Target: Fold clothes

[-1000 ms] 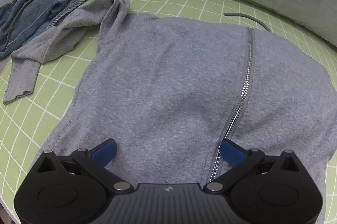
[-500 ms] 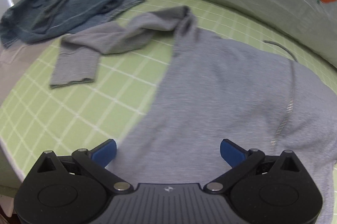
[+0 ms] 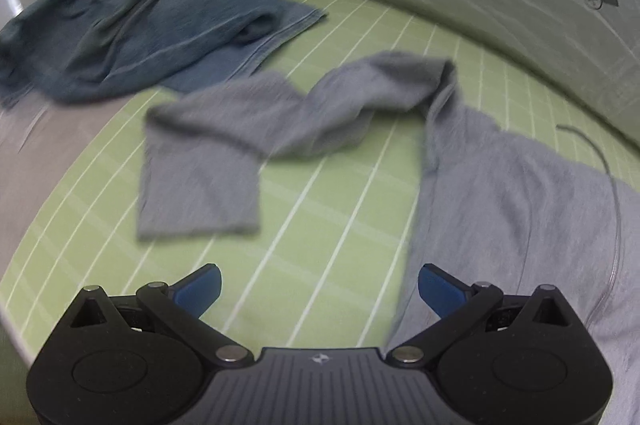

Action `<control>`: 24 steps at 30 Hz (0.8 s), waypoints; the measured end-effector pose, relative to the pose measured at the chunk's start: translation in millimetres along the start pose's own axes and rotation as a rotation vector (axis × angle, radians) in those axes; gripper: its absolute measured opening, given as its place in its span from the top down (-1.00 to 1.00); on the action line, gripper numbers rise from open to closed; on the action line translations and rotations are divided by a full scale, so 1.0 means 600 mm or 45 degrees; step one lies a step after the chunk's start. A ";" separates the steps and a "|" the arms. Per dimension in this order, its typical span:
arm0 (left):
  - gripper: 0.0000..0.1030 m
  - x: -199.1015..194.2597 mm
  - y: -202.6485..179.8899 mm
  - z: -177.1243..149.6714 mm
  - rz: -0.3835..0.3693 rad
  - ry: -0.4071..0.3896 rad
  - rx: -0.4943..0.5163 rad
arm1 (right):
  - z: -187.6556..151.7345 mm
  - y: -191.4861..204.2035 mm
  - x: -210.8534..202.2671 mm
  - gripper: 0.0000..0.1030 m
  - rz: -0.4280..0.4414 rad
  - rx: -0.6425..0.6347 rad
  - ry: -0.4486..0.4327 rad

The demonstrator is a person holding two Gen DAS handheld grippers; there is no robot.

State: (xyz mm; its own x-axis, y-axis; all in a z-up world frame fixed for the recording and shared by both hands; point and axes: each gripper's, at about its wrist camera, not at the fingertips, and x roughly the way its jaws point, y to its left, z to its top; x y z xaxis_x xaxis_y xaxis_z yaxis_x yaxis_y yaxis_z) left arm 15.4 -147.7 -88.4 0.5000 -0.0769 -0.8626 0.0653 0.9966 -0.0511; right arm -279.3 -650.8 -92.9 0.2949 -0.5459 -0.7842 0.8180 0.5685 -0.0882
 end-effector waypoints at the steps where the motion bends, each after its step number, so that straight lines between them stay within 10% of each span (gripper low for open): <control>1: -1.00 0.008 -0.010 0.020 -0.013 -0.014 0.001 | 0.005 0.028 -0.004 -0.54 0.036 0.000 -0.005; 9: -1.00 0.073 -0.094 0.184 -0.121 -0.123 0.010 | 0.115 0.235 0.013 -0.63 0.318 0.039 -0.056; 18: -1.00 0.179 -0.134 0.238 -0.075 0.020 -0.073 | 0.189 0.423 0.108 -0.65 0.442 -0.118 0.126; 21: -0.96 0.187 -0.136 0.230 -0.062 0.027 -0.067 | 0.173 0.463 0.110 -0.43 0.388 -0.307 0.148; 24: -0.46 0.181 -0.139 0.226 -0.065 0.006 -0.025 | 0.164 0.465 0.100 0.05 0.452 -0.318 0.140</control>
State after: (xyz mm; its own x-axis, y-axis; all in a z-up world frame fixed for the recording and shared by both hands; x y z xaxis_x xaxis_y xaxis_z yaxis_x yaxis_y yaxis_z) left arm 181.1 -243.5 -109.4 0.4922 -0.1276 -0.8611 0.0733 0.9918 -0.1051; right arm 15.2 -585.2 -104.4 0.4707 -0.2294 -0.8520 0.5274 0.8472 0.0632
